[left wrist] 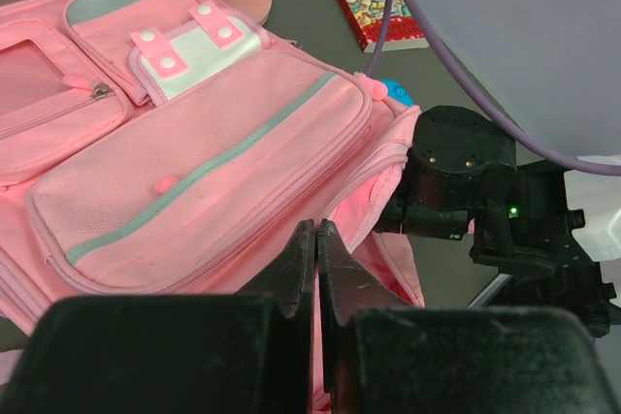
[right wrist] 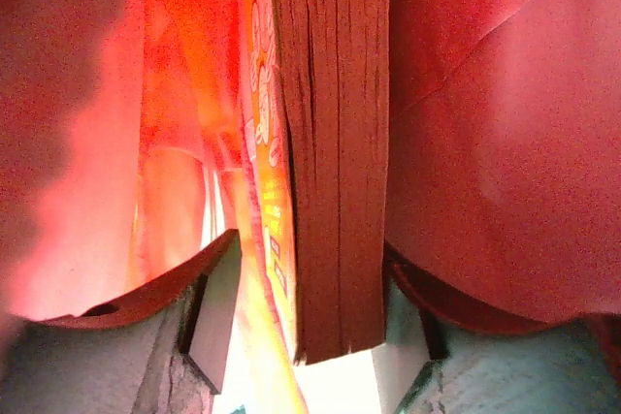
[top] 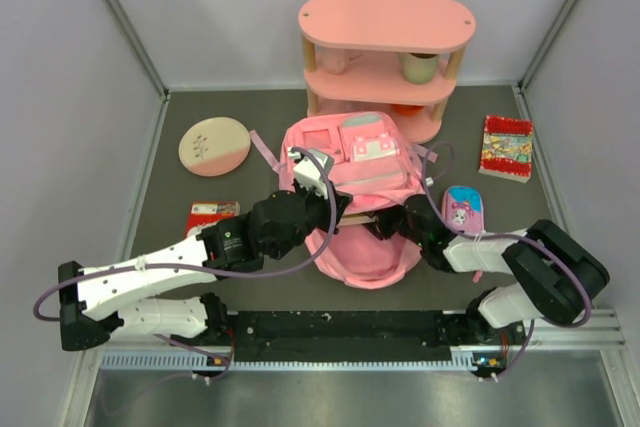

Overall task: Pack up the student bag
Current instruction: Place the book in the student bag.

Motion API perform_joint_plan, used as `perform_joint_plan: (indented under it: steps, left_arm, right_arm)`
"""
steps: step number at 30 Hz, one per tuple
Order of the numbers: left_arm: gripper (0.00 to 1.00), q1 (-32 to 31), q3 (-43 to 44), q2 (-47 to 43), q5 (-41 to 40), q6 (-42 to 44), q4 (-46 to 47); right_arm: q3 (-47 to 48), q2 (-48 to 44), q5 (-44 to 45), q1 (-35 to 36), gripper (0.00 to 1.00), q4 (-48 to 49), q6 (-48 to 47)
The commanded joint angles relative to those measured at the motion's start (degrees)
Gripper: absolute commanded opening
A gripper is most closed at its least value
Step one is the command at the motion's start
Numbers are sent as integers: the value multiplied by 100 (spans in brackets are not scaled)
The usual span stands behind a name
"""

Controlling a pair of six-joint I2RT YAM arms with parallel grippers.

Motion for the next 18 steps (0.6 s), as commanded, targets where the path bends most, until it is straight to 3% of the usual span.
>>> perform_joint_plan:
  steps: [1, 10, 15, 18]
  left_arm:
    - [0, 11, 27, -215, -138, -62, 642]
    - [0, 2, 98, -13, 2, -106, 730]
    - [0, 2, 124, -30, 11, -106, 703]
    - [0, 11, 107, -74, -15, -115, 651]
  right_arm:
    - [-77, -184, -217, -25, 53, -137, 169]
    - [-106, -572, 152, 345, 55, -427, 505]
    - [-8, 200, 380, 344, 40, 344, 645]
    - [71, 517, 485, 353, 17, 766, 636]
